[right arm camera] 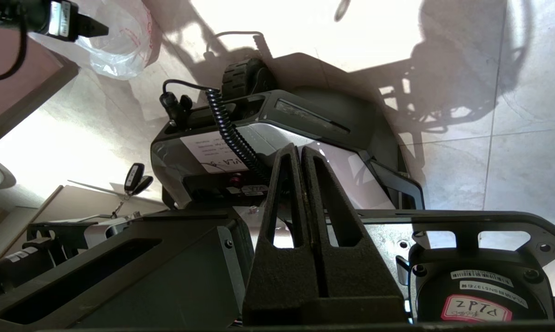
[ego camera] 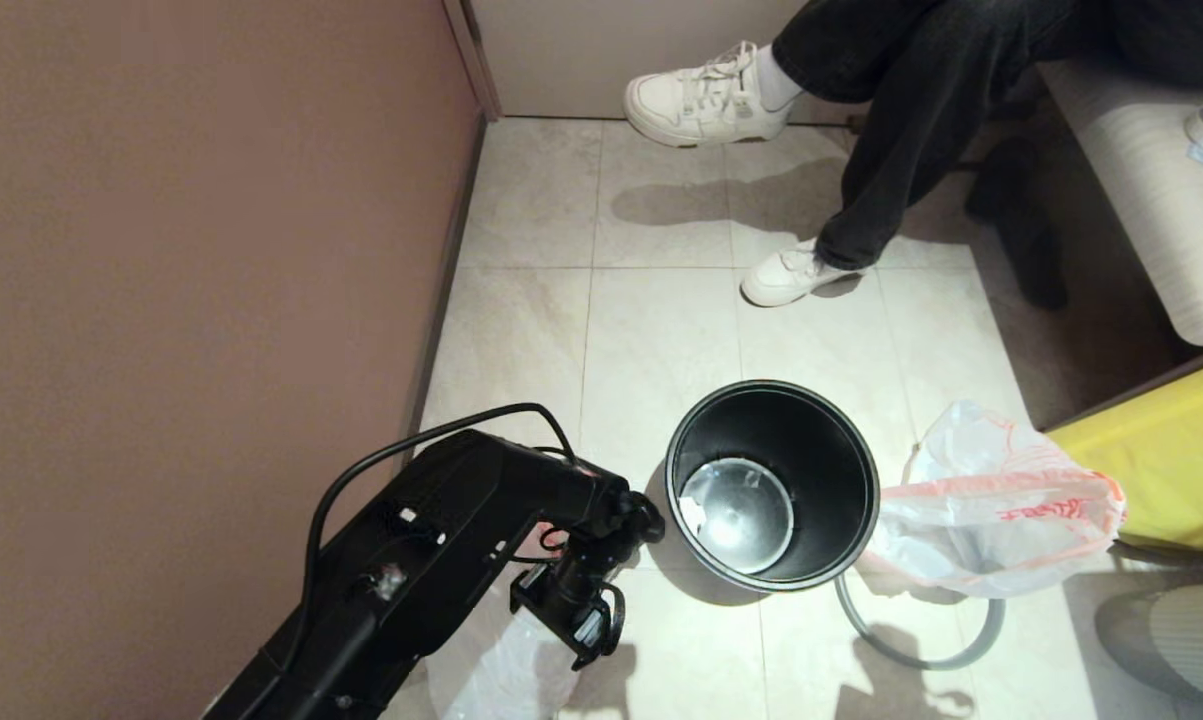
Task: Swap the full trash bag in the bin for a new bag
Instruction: Pick up a new trash bag
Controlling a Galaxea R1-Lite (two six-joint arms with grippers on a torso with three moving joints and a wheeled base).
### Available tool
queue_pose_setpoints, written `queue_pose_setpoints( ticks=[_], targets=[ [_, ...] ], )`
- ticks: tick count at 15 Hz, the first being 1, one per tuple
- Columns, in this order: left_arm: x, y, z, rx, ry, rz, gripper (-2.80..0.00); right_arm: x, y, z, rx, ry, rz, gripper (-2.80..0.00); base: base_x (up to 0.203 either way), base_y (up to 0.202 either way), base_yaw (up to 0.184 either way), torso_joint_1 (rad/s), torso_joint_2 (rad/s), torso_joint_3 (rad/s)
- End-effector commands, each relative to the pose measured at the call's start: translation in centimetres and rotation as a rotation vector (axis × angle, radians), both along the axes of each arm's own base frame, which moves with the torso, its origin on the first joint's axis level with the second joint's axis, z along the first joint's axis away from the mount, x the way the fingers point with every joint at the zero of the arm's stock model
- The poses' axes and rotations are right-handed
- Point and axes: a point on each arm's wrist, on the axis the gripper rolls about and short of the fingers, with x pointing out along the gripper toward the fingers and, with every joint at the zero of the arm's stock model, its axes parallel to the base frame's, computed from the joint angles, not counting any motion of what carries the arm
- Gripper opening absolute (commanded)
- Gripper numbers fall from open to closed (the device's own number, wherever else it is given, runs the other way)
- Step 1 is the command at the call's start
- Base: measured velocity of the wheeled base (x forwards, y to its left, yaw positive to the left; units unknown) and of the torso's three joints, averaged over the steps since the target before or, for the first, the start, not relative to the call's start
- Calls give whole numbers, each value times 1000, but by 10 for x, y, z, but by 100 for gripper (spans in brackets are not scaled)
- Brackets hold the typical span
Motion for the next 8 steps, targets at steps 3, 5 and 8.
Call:
queue_pose_setpoints(
  ticks=[3, 5, 8],
  targets=[
    [3, -1, -14, -4, -5, -30, 0, 5, 1, -2, 1, 6, -1, -280, 0, 0, 0, 0, 0, 0],
    [3, -3, -19, -9, 3, -58, 0, 7, 1, -3, -1, 21, -1, -280, 0, 0, 0, 0, 0, 0],
    [4, -1, -38, 4, 20, -74, 0, 11, 1, -5, -2, 29, -1, -280, 0, 0, 0, 0, 0, 0]
  ],
)
